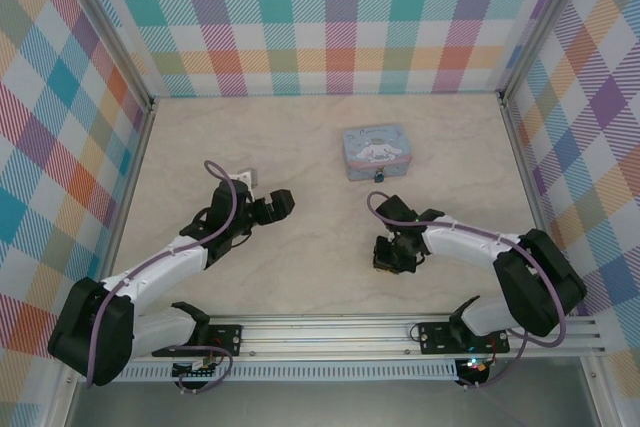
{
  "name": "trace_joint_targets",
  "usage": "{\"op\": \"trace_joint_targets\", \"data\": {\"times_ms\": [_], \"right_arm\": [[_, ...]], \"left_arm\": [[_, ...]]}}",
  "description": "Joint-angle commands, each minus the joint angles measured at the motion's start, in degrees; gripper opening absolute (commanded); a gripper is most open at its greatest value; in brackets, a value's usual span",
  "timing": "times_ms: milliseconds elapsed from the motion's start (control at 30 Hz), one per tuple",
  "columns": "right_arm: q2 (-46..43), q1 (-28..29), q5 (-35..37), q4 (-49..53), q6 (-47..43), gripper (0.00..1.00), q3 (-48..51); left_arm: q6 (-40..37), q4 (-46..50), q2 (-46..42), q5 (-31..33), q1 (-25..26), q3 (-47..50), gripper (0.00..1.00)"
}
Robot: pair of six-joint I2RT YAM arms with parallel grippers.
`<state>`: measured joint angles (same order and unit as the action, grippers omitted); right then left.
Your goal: Unlock a padlock with a key
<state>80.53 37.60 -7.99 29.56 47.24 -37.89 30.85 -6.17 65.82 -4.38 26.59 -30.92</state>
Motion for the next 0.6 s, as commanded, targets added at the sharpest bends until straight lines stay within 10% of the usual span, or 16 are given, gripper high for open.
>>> {"op": "trace_joint_targets", "data": {"times_ms": [0, 367, 567], "right_arm": [[0.3, 0.5, 1.9, 0.0, -1.2, 0.02, 0.0], [-10.3, 0.5, 0.7, -10.0, -5.4, 0.0, 1.5], [-16.9, 0.6, -0.6, -20.4, -1.2, 0.0, 0.9]], "left_arm": [[-0.4, 0.2, -1.1, 0.9, 0.7, -1.8, 1.0], [2.1, 3.1, -4.4, -3.9, 0.8, -4.4, 1.0], [15.7, 3.3, -2.7, -12.7, 0.8, -9.0, 0.97]]}}
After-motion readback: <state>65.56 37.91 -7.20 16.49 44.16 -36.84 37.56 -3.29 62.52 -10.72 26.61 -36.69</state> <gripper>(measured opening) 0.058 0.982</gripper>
